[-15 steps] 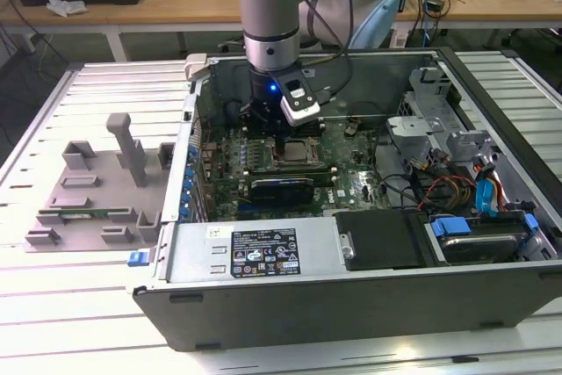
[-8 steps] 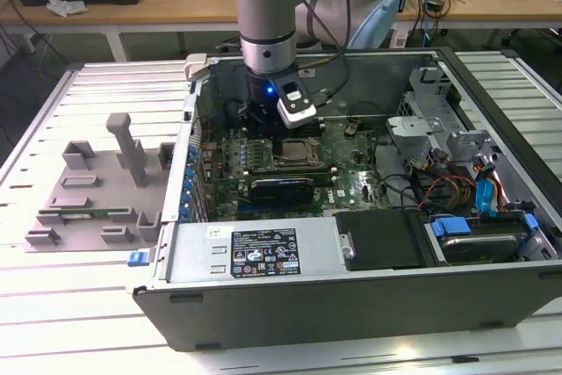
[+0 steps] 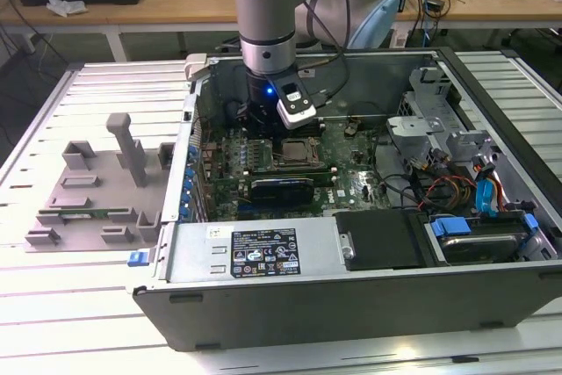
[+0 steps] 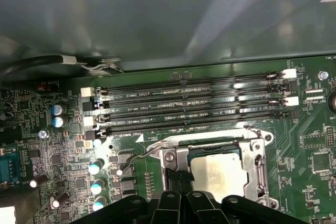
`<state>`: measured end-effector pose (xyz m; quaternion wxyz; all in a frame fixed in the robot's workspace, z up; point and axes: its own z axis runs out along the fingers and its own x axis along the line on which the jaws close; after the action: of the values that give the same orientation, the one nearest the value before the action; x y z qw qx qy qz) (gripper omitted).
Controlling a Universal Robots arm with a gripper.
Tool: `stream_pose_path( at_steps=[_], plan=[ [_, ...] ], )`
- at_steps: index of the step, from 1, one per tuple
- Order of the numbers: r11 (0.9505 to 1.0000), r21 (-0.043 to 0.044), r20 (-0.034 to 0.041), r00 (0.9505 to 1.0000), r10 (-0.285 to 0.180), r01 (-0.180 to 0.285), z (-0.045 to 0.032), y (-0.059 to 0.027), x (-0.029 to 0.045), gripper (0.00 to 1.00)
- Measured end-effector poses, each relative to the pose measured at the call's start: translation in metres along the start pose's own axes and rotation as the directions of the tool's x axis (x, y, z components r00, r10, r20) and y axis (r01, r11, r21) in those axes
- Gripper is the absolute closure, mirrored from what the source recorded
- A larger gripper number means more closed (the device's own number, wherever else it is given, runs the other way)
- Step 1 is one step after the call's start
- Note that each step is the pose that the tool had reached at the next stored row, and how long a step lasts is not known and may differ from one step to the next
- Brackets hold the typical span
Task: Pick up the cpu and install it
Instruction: 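Close the cpu cover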
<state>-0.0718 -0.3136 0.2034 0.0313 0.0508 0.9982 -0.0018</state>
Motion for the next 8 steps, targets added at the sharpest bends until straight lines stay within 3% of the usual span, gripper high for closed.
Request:
stream_pose_path(
  at_steps=[8],
  plan=[
    [1.0, -0.0003, 0.0002, 1.0, 0.0, 0.0, 0.0004, 0.0, 0.0001, 0.89]
  ],
)
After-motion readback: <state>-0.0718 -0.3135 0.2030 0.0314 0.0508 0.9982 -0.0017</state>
